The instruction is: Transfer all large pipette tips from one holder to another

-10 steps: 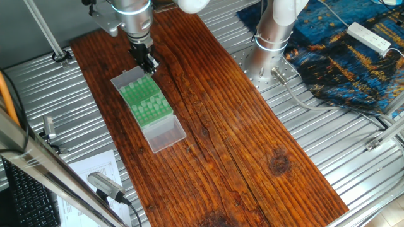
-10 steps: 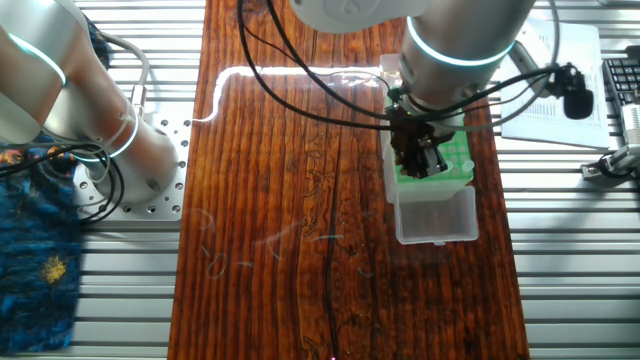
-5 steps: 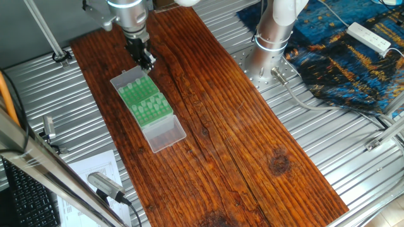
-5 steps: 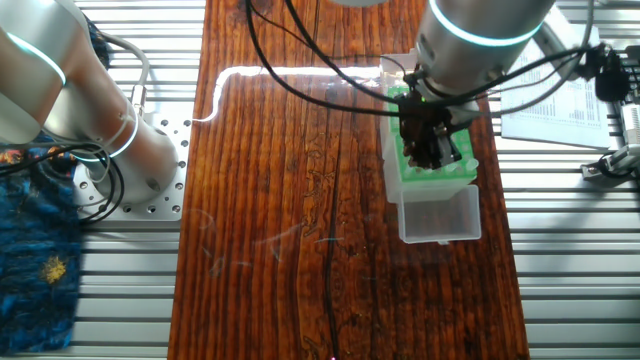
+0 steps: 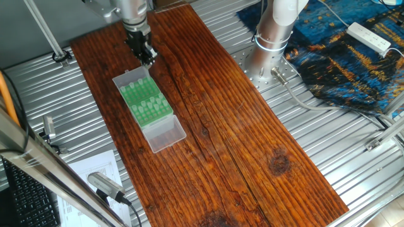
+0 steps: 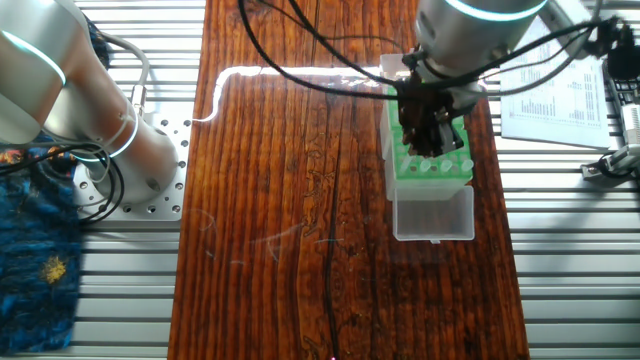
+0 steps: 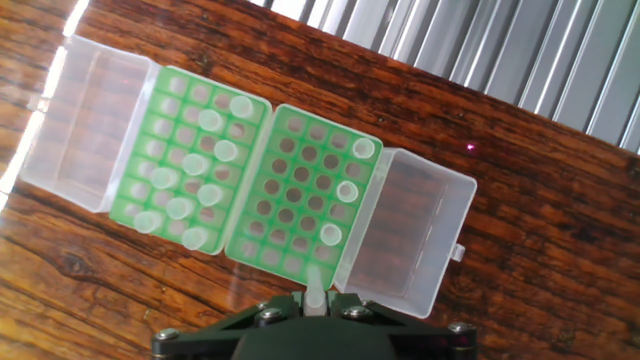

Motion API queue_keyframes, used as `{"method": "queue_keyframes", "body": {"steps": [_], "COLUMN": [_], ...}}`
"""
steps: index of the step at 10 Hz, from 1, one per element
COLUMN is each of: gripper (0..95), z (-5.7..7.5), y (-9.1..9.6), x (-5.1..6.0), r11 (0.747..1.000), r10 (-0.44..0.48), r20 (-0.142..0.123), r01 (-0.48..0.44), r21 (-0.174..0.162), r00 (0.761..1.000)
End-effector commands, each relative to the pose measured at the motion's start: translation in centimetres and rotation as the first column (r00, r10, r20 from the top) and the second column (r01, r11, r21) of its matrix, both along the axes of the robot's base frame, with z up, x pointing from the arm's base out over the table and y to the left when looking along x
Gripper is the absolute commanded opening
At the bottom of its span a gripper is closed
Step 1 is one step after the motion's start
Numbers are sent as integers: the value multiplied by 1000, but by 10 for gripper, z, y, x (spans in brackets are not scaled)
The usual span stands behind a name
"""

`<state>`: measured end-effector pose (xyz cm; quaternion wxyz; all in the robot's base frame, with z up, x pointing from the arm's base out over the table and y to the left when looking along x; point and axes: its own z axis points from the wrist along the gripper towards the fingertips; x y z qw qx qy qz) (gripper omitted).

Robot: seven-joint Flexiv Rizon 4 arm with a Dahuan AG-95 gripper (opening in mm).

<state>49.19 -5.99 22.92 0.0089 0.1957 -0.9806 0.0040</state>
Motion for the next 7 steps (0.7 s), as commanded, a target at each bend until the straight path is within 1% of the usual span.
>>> {"method": "queue_keyframes", "body": {"steps": [1, 2, 4, 5, 7], "gripper": [0, 0, 0, 0, 0], "z": [9, 14, 29, 32, 44], "y": [2, 3, 4, 4, 5], "x": [-1, -1, -3, -3, -5], "r11": [1000, 1000, 1000, 1000, 999], "r10": [4, 7, 22, 26, 34], "r20": [-4, -5, -7, -8, -9], "r01": [-4, -7, -22, -26, -34], "r21": [3, 3, 5, 4, 6], "r00": [1000, 1000, 1000, 1000, 999]}}
